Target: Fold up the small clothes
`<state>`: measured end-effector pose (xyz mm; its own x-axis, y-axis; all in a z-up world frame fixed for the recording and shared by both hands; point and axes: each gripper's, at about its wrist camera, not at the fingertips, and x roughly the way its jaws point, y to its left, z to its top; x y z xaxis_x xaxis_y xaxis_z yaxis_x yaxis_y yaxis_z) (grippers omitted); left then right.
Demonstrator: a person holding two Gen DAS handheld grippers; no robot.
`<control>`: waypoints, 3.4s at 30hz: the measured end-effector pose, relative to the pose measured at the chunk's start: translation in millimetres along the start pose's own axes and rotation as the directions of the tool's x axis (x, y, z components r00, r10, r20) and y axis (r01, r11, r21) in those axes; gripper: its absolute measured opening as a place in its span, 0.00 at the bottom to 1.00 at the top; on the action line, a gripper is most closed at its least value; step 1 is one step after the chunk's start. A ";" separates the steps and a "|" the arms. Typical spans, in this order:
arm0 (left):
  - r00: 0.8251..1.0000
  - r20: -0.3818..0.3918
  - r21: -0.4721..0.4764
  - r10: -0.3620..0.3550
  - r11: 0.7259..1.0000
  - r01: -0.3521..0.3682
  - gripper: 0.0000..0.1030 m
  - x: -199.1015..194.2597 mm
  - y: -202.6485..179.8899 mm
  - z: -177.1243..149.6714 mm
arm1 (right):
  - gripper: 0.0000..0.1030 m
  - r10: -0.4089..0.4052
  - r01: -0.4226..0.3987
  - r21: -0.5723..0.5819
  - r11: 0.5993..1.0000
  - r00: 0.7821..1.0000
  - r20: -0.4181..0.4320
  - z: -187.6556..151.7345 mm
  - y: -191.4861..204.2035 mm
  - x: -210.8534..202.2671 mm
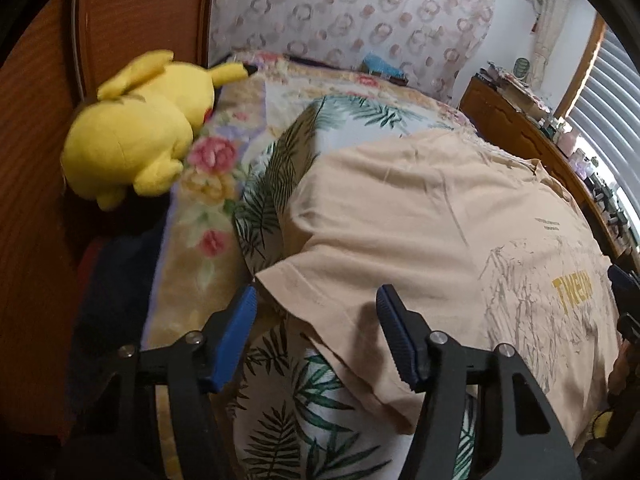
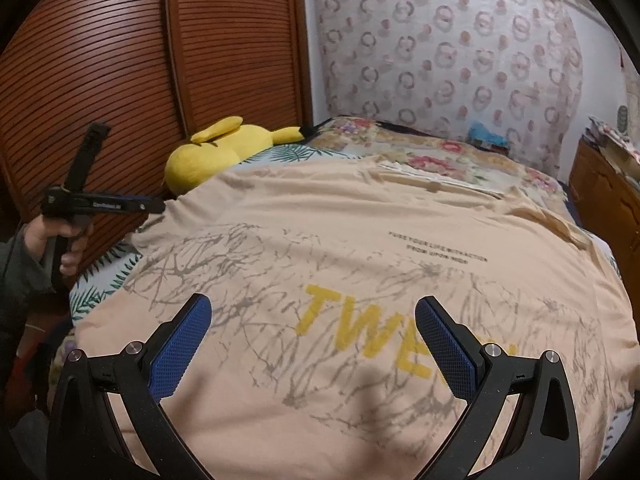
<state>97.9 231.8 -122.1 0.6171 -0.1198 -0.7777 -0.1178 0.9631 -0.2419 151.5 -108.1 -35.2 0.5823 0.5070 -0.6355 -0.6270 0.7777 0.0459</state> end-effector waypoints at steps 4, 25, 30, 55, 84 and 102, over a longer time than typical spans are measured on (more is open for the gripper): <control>0.999 -0.004 -0.007 -0.039 0.999 0.039 0.42 0.3 0.8 -1.3 | 1.00 0.033 -0.033 0.015 0.999 0.999 0.003 1.2 2.8 0.2; 0.979 0.168 0.313 -0.117 0.948 0.060 0.01 -63.1 -127.2 46.3 | 1.00 -0.017 0.014 0.104 0.994 0.999 0.032 -14.9 -32.7 -21.9; 0.977 0.122 0.376 -0.175 0.919 0.118 0.04 -54.4 -176.1 45.6 | 1.00 -0.043 0.036 0.141 0.989 0.998 0.045 -19.0 -50.6 -31.9; 0.998 0.049 0.274 0.043 0.960 -0.055 0.21 -6.2 -95.2 -9.7 | 0.64 0.108 -0.110 -0.049 0.993 0.993 -0.038 29.4 -21.2 19.7; 0.995 0.068 0.226 0.066 0.971 -0.080 0.52 -9.1 -78.3 -11.6 | 0.30 0.228 -0.296 -0.246 0.923 0.935 -0.270 49.9 63.5 143.4; 0.989 0.145 0.246 -0.005 0.969 -0.032 0.52 -43.3 -105.9 -12.5 | 0.02 0.128 -0.142 -0.103 0.984 0.983 -0.131 79.7 -14.7 115.1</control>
<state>74.0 132.0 -70.0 0.7240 -0.0880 -0.6841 0.0579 0.9961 -0.0669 269.0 -31.6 -47.6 0.4245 0.5493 -0.7198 -0.7534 0.6552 0.0557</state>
